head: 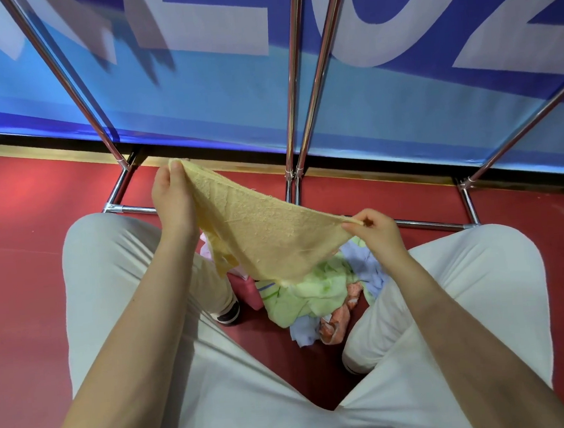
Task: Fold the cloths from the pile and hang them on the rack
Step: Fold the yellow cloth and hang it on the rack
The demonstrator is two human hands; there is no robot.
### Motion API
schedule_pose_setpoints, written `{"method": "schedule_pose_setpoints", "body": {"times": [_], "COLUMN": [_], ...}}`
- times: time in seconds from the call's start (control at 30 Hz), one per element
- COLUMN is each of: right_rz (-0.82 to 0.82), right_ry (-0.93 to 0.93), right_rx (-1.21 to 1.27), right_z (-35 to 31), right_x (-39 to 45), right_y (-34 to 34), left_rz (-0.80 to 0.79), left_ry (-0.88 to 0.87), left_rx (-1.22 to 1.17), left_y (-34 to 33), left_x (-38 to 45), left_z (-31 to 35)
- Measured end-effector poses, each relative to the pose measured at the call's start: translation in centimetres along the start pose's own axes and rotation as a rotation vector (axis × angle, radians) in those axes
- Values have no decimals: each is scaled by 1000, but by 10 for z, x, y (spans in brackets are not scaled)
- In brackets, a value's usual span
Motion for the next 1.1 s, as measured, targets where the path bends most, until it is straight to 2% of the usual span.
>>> {"method": "schedule_pose_setpoints", "body": {"times": [0.17, 0.3, 0.43, 0.6, 0.8, 0.9, 1.0, 1.1], "right_rz": [104, 320, 446, 501, 561, 593, 568, 506], "right_ry": [-123, -58, -36, -117, -256, -387, -517, -539], "right_rx": [459, 553, 547, 525, 507, 518, 563, 539], "right_z": [-4, -15, -15, 2, 27, 48, 64, 58], "right_x": [13, 10, 5, 8, 10, 12, 14, 14], "right_y": [32, 66, 80, 78, 70, 61, 45, 28], "left_rz": [-20, -104, -175, -253, -246, -256, -280, -337], "left_ry": [-318, -400, -274, 1, 242, 364, 459, 484], "left_rx": [220, 273, 249, 113, 50, 26, 17, 15], "left_y": [-14, -30, -43, -55, -66, -75, -87, -104], "left_x": [-14, -25, -29, -31, -42, -59, -77, -99], "left_z": [16, 13, 2, -22, -42, -57, -69, -70]}}
Point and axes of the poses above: each hand's wrist, its own x-axis towards the middle knuckle, its own y-axis out of the back of the hand, z = x × y, the point moved 8 cm from there along x, towards the middle knuckle, and after that the axes turned 9 degrees about z, right-handed, at the moved point
